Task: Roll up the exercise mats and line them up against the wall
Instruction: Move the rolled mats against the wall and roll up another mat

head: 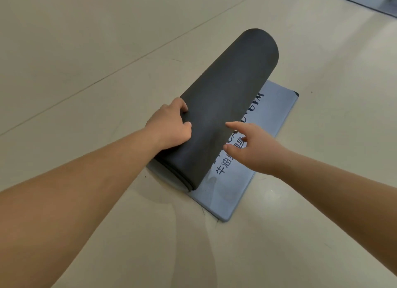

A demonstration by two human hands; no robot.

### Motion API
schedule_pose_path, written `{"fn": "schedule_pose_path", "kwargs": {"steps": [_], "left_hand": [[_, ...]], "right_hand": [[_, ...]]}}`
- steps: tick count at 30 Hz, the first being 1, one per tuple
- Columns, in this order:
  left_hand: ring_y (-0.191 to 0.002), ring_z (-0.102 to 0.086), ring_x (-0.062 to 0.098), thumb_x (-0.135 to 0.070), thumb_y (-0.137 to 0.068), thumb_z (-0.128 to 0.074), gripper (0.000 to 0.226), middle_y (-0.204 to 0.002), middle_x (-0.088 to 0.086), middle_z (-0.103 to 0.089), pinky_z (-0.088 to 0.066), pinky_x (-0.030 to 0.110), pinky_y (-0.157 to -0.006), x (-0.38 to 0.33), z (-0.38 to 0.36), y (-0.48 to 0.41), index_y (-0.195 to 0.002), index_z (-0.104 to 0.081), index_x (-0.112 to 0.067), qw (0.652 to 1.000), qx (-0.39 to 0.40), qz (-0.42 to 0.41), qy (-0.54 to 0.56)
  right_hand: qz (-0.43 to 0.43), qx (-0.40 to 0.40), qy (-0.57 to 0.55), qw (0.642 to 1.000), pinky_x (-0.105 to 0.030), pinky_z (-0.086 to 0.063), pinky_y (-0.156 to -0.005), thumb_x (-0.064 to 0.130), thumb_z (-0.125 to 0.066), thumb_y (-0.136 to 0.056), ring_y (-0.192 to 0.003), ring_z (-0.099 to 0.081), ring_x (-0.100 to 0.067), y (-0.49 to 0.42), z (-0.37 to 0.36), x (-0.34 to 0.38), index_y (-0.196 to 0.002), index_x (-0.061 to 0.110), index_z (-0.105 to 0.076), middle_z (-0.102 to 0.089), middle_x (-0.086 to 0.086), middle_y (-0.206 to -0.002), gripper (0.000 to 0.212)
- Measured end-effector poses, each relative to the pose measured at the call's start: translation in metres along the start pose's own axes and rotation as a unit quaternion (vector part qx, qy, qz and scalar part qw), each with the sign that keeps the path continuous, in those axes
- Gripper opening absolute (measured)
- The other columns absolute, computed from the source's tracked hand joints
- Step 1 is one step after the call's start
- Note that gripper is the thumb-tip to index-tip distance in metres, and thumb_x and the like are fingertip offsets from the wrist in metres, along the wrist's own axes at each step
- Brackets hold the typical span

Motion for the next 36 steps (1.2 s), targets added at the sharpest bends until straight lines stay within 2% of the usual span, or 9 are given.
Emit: {"fn": "schedule_pose_path", "kwargs": {"steps": [5,9,12,15,19,24,27,31,36], "left_hand": [[-0.133,-0.043,0.025,-0.067,-0.078,-0.074,0.09,-0.141,-0.001,-0.046,-0.041,0.044,-0.109,-0.046,-0.033,0.044,-0.153,-0.039,-0.031,0.99,-0.04,-0.091,-0.1],[-0.111,-0.064,0.005,-0.033,-0.089,-0.08,0.05,-0.119,-0.014,-0.068,-0.05,0.021,-0.093,-0.067,-0.033,0.05,-0.136,-0.064,-0.029,0.98,0.027,-0.144,0.133],[-0.126,-0.056,0.016,-0.056,-0.076,-0.086,0.085,-0.138,-0.008,-0.057,-0.046,0.028,-0.098,-0.049,-0.029,0.038,-0.148,-0.051,-0.028,0.992,0.042,-0.02,0.117],[-0.103,-0.065,0.012,-0.061,-0.068,-0.091,0.088,-0.12,-0.012,-0.063,-0.05,0.024,-0.081,-0.038,-0.057,0.049,-0.136,-0.05,-0.023,0.93,0.207,0.118,0.278],[-0.1,-0.074,0.015,-0.064,-0.041,-0.101,0.104,-0.115,-0.009,-0.074,-0.062,0.038,-0.089,-0.051,-0.084,0.047,-0.129,-0.06,-0.028,0.919,0.193,0.088,0.333],[-0.108,-0.065,0.018,-0.083,-0.033,-0.084,0.111,-0.118,-0.014,-0.063,-0.057,0.043,-0.092,-0.093,-0.111,0.06,-0.128,-0.048,-0.037,0.985,0.129,0.003,0.115],[-0.107,-0.061,0.023,-0.085,-0.038,-0.076,0.111,-0.119,-0.006,-0.06,-0.055,0.045,-0.091,-0.133,-0.122,0.063,-0.131,-0.041,-0.035,0.984,0.149,-0.087,-0.032],[-0.13,-0.045,0.036,-0.075,-0.061,-0.08,0.123,-0.141,0.015,-0.046,-0.041,0.055,-0.108,-0.198,-0.149,0.09,-0.156,-0.018,-0.026,0.917,0.125,-0.281,-0.253],[-0.155,-0.001,0.05,-0.028,-0.089,-0.077,0.107,-0.164,0.033,-0.006,-0.004,0.067,-0.124,-0.214,-0.211,0.138,-0.162,0.001,-0.02,0.786,0.053,-0.498,-0.362]], "right_hand": [[0.066,-0.098,0.122,0.985,-0.043,-0.038,-0.117,0.015,-0.055,-0.101,-0.156,-0.022,-0.026,0.003,0.026,0.0,-0.16,0.039,-0.03,-0.014,0.002,-0.172,0.068],[0.112,0.038,0.298,0.947,-0.044,-0.026,-0.126,0.001,-0.064,-0.084,-0.16,0.008,-0.017,-0.002,0.036,0.003,-0.164,0.045,-0.005,0.002,0.012,-0.174,0.109],[0.095,0.067,0.33,0.937,-0.041,-0.044,-0.114,0.009,-0.07,-0.082,-0.159,-0.001,-0.016,-0.001,0.039,-0.006,-0.165,0.042,-0.006,-0.007,0.013,-0.171,0.11],[0.085,0.028,0.301,0.95,-0.036,-0.049,-0.105,0.017,-0.067,-0.081,-0.155,-0.012,-0.013,0.003,0.04,-0.011,-0.163,0.039,-0.019,-0.019,0.013,-0.164,0.098],[0.059,-0.03,0.205,0.977,-0.033,-0.048,-0.099,0.018,-0.058,-0.086,-0.141,-0.033,-0.011,0.017,0.05,-0.031,-0.149,0.038,-0.042,-0.038,0.014,-0.144,0.068],[0.027,-0.101,0.206,0.973,-0.036,-0.051,-0.087,0.032,-0.043,-0.103,-0.113,-0.049,-0.015,0.053,0.066,-0.062,-0.156,0.04,-0.032,-0.049,0.01,-0.117,0.055],[-0.002,-0.049,0.325,0.944,-0.038,-0.045,-0.1,0.037,-0.054,-0.095,-0.133,-0.04,-0.023,0.071,0.079,-0.083,-0.16,0.04,-0.023,-0.041,0.003,-0.138,0.072],[-0.024,0.088,0.421,0.903,-0.055,-0.007,-0.128,0.053,-0.08,-0.072,-0.159,0.005,-0.03,0.097,0.091,-0.116,-0.161,0.045,0.013,0.004,-0.003,-0.172,0.129],[-0.133,0.123,0.371,0.911,-0.05,-0.01,-0.129,0.078,-0.086,-0.054,-0.16,0.007,-0.029,0.146,0.09,-0.171,-0.158,0.043,0.026,0.013,-0.004,-0.173,0.157]]}}
Point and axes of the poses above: each hand's wrist, its own y-axis away from the middle knuckle, its own z-axis out of the back of the hand, x = y × z, the point moved 5 cm from there along -y, towards the middle knuckle
